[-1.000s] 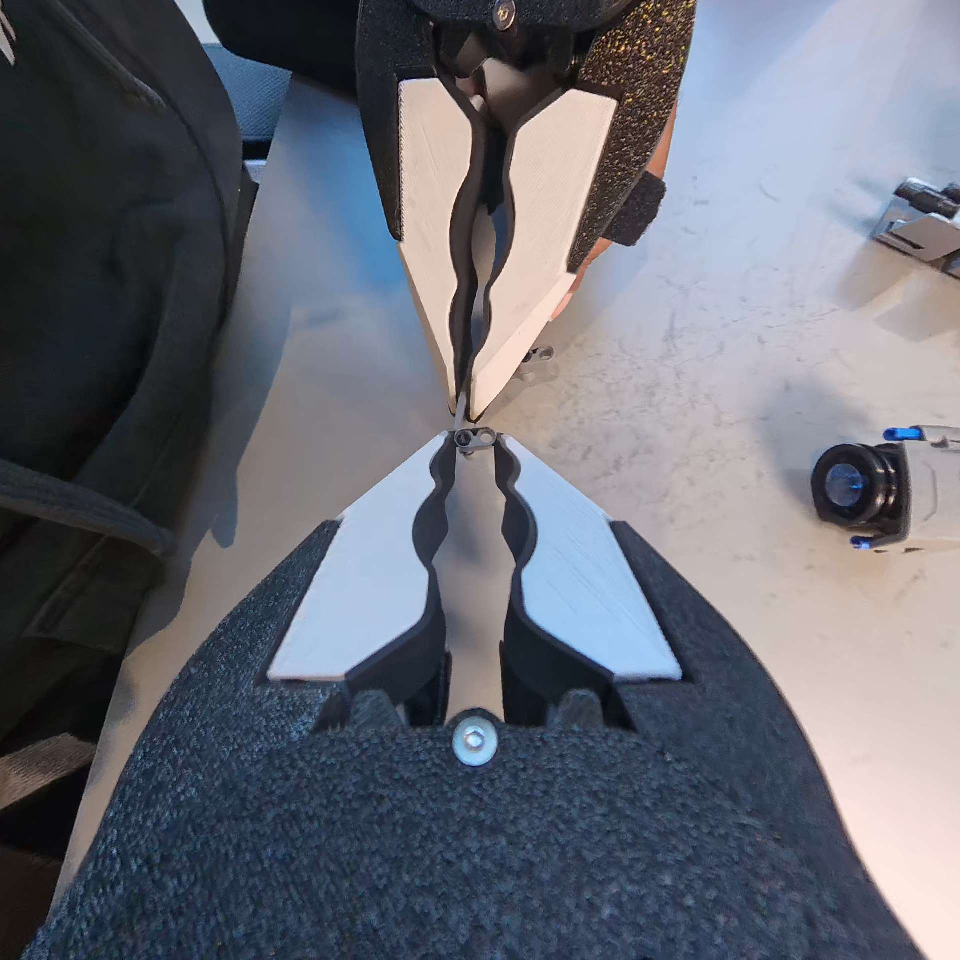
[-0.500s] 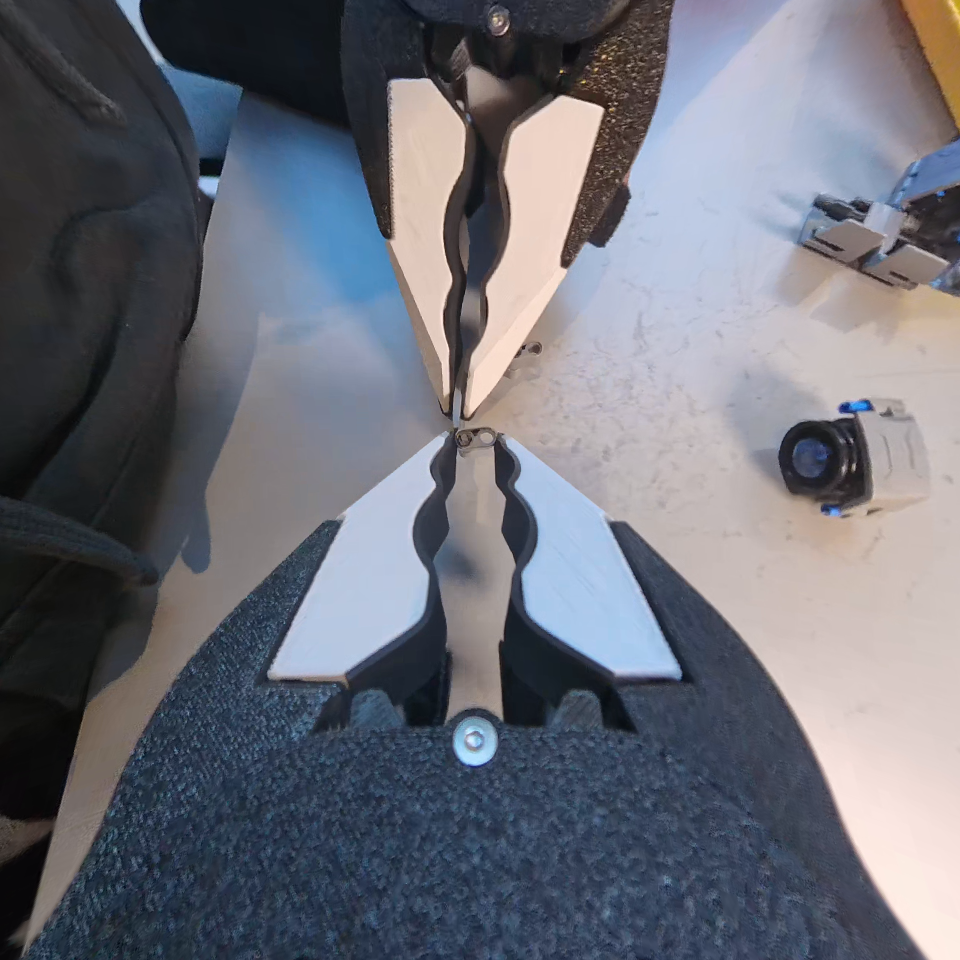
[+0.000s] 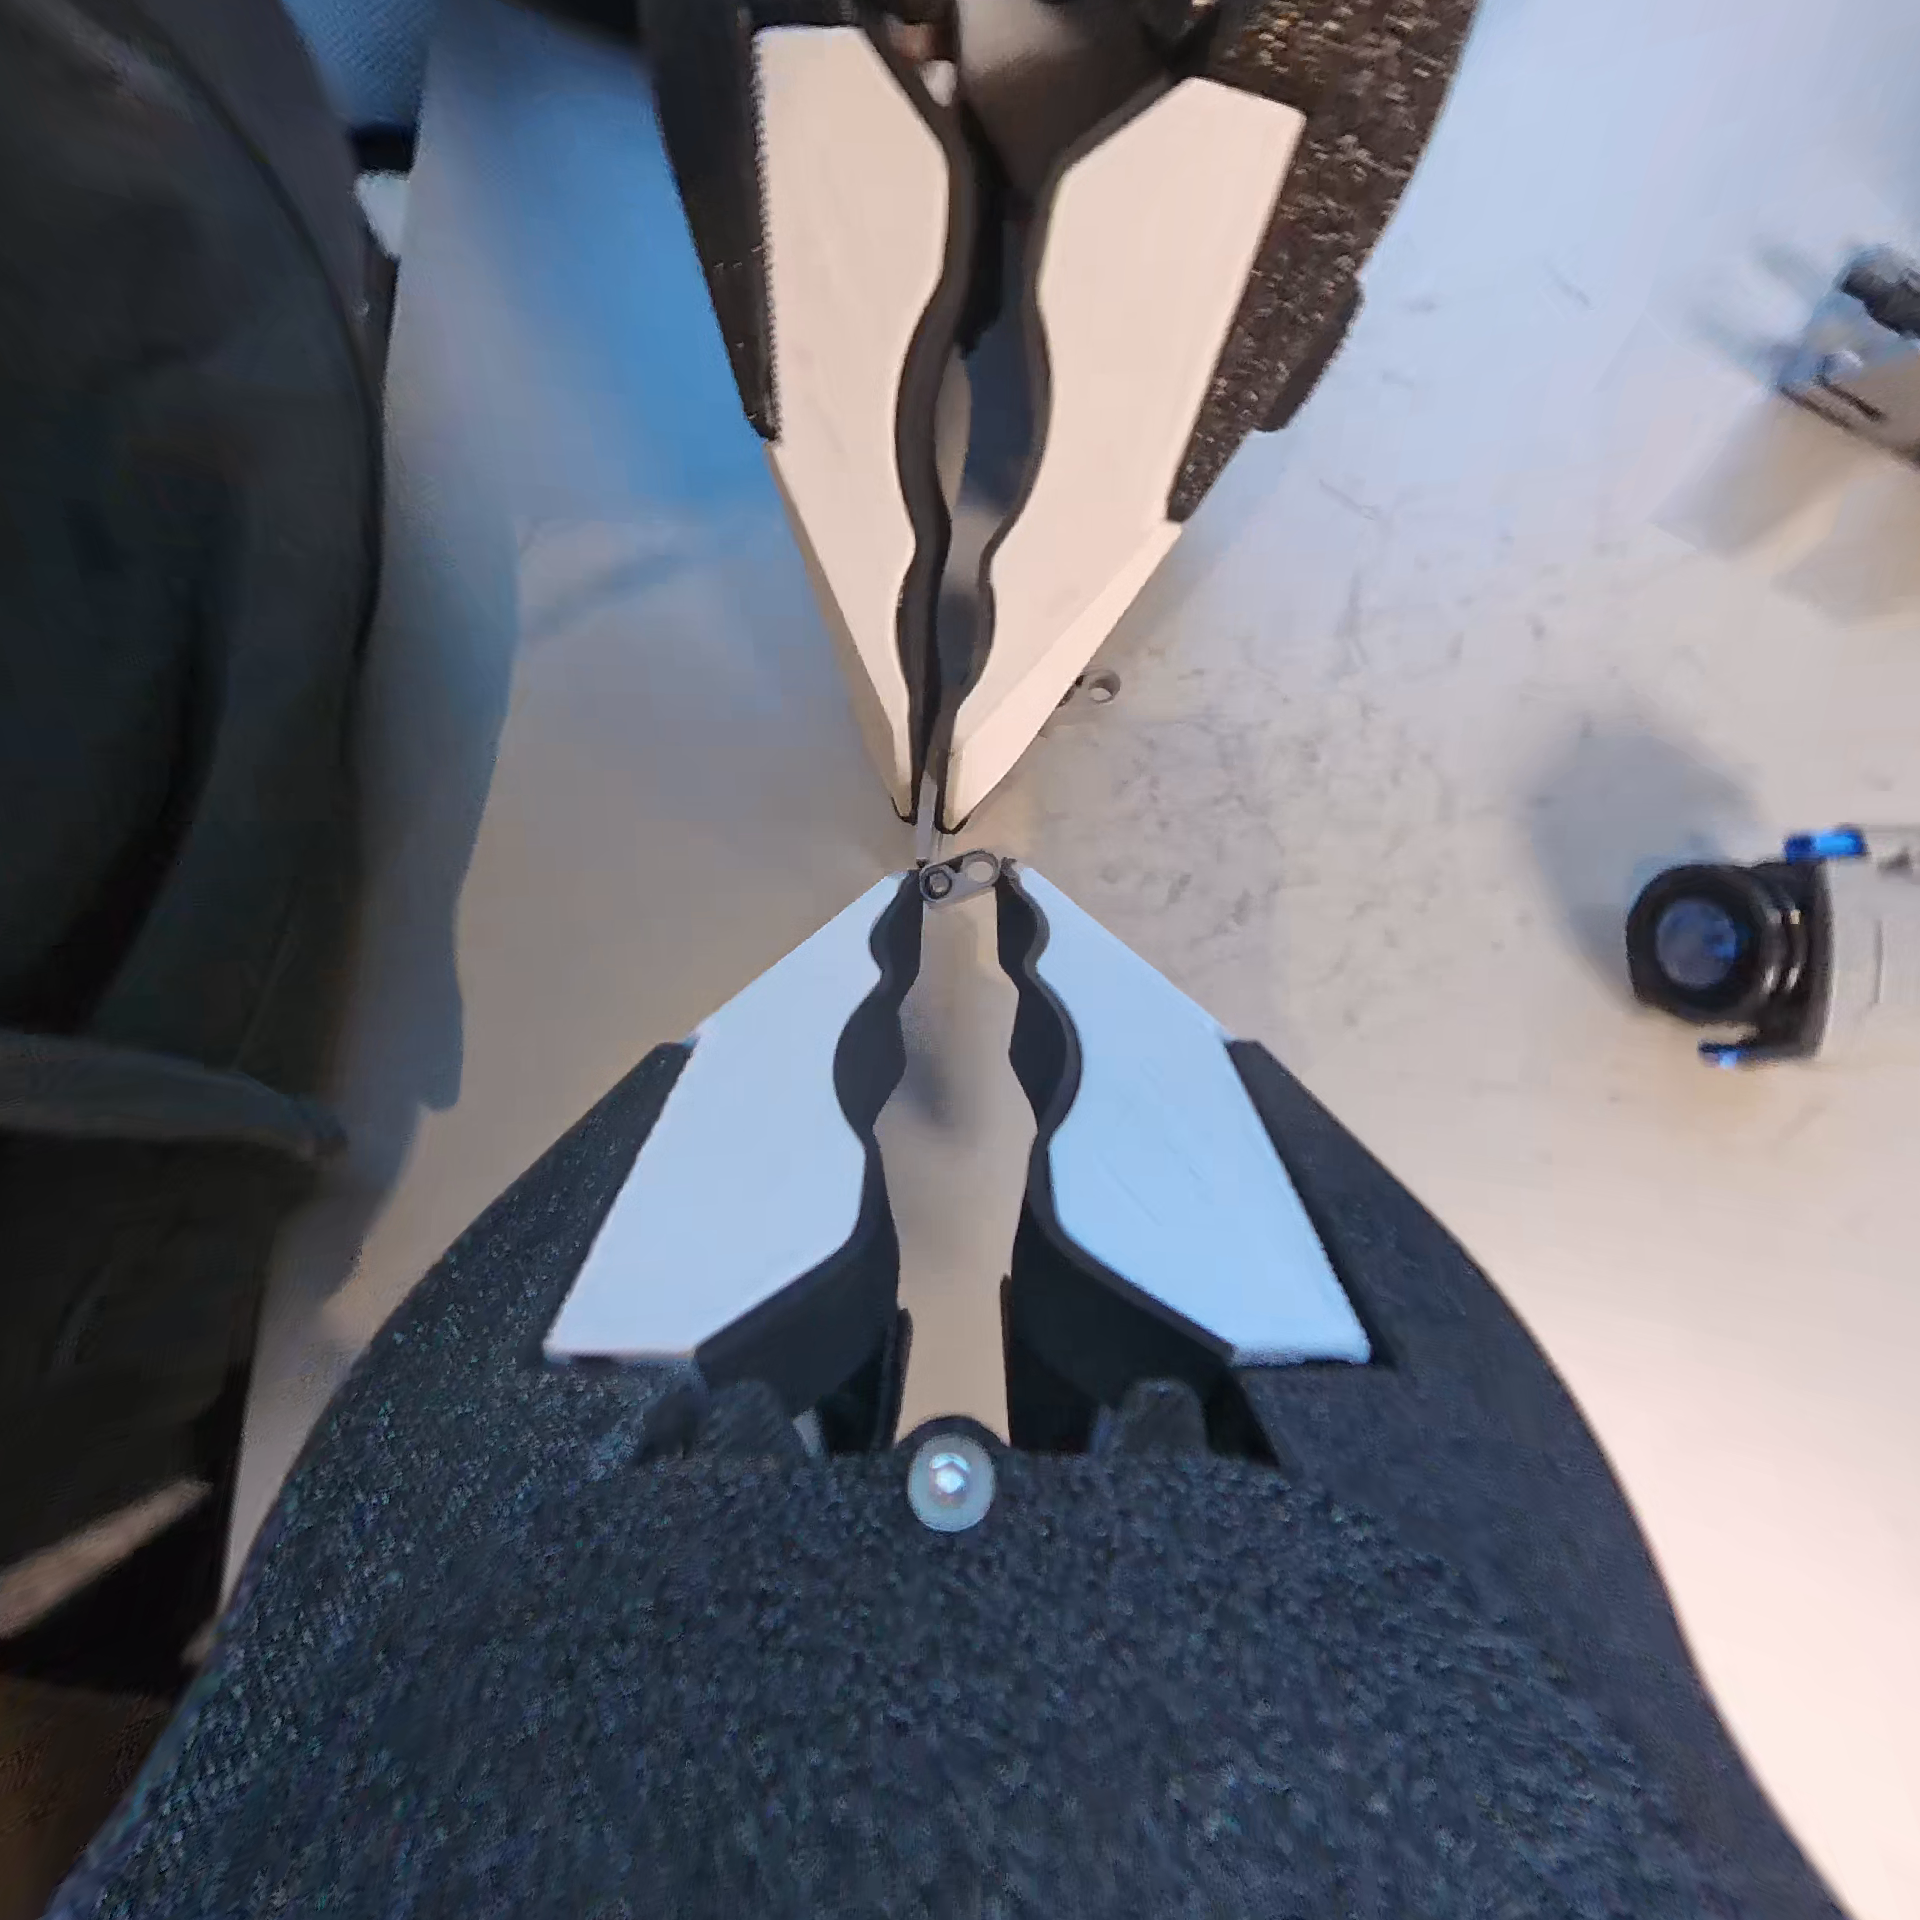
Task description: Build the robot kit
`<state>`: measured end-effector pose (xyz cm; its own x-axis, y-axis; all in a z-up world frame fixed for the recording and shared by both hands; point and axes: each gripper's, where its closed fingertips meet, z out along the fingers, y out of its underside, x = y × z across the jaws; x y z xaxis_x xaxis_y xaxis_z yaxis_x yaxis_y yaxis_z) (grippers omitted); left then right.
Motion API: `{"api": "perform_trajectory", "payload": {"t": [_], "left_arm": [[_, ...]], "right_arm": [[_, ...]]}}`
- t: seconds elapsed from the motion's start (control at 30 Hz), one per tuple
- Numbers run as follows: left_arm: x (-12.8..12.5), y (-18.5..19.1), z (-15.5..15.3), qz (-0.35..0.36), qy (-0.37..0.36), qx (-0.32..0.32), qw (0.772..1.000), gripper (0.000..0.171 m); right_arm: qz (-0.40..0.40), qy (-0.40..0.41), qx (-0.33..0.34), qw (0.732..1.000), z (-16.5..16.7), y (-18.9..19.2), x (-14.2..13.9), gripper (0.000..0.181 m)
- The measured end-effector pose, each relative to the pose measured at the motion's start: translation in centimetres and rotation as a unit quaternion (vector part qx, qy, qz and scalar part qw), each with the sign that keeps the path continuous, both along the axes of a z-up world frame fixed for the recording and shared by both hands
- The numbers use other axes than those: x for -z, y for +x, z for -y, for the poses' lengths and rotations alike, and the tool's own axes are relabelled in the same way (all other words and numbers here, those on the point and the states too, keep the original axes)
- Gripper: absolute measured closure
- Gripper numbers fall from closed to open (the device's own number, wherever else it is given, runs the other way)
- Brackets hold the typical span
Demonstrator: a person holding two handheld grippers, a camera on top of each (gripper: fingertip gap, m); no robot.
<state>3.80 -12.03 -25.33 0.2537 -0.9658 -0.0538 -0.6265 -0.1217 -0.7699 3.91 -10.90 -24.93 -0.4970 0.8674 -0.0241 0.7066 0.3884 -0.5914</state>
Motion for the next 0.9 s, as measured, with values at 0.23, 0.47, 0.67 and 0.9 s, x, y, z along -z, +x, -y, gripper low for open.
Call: {"api": "perform_trajectory", "payload": {"t": [0.23, 0.47, 0.67, 0.9], "left_arm": [[0.0, 0.2, 0.6, 0.000, 0.001, 0.039, 0.999, 0.170], [0.0, 0.3, 0.7, -0.003, 0.015, 0.055, 0.998, 0.170], [0.0, 0.3, 0.6, -0.004, 0.019, 0.058, 0.998, 0.170], [0.0, 0.4, 0.8, -0.001, 0.007, 0.073, 0.997, 0.170]], "right_arm": [[-0.050, 0.001, -0.058, 0.997, 0.8, 0.1, -0.1, 0.168], [-0.051, -0.009, -0.143, 0.988, 1.1, 0.2, -0.3, 0.165], [-0.063, -0.035, -0.105, 0.992, 1.1, 0.4, -0.3, 0.162], [-0.063, -0.008, -0.175, 0.982, 1.3, 0.3, -0.3, 0.168]]}}
